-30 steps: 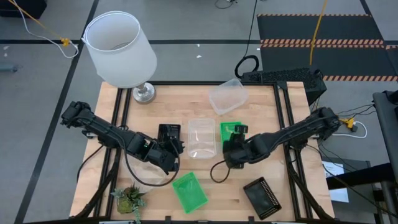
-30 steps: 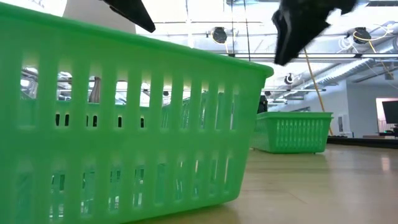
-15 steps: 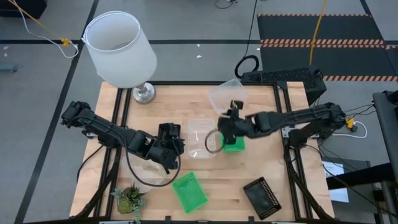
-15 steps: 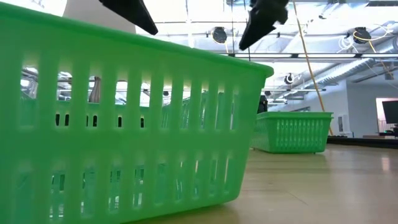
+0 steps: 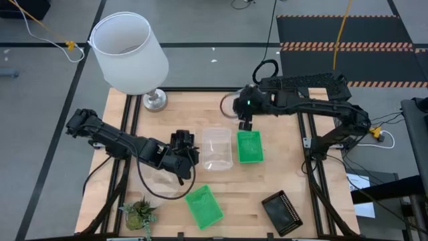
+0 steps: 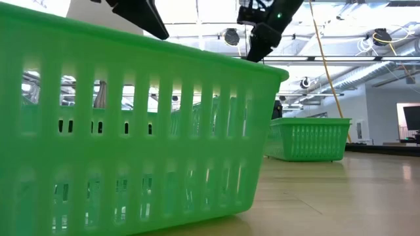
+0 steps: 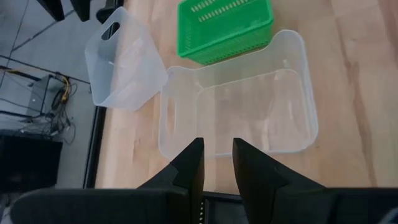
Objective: Stack baskets by color
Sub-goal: Stack the top right transparent bin on the middle transparent bin
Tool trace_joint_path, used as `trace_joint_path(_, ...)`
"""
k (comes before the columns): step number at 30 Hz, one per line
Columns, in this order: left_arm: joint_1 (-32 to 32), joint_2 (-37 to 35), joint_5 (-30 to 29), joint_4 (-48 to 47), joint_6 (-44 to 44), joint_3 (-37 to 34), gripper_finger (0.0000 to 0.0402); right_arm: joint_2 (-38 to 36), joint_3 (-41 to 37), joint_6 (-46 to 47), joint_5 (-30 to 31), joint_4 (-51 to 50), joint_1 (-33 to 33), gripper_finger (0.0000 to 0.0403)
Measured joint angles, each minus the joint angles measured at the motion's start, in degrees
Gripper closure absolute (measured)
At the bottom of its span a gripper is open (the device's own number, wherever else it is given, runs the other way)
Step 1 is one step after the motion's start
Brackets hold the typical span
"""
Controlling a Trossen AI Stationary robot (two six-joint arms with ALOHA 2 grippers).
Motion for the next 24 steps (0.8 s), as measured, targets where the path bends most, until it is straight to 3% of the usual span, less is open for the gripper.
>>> trace_joint_path(8,1.67,0.00,0.91,0.07,-1.84,0.00,0.0314,3.57,0.02,-2.16,-9.02,1.94,-7.41,0.0247)
trace_joint_path(24,2.05,0.00,2.99,0.15,-2.75,0.00,0.0314,7.61,-11.97,-3.46,-14.90,12.31,-8.52,0.0248)
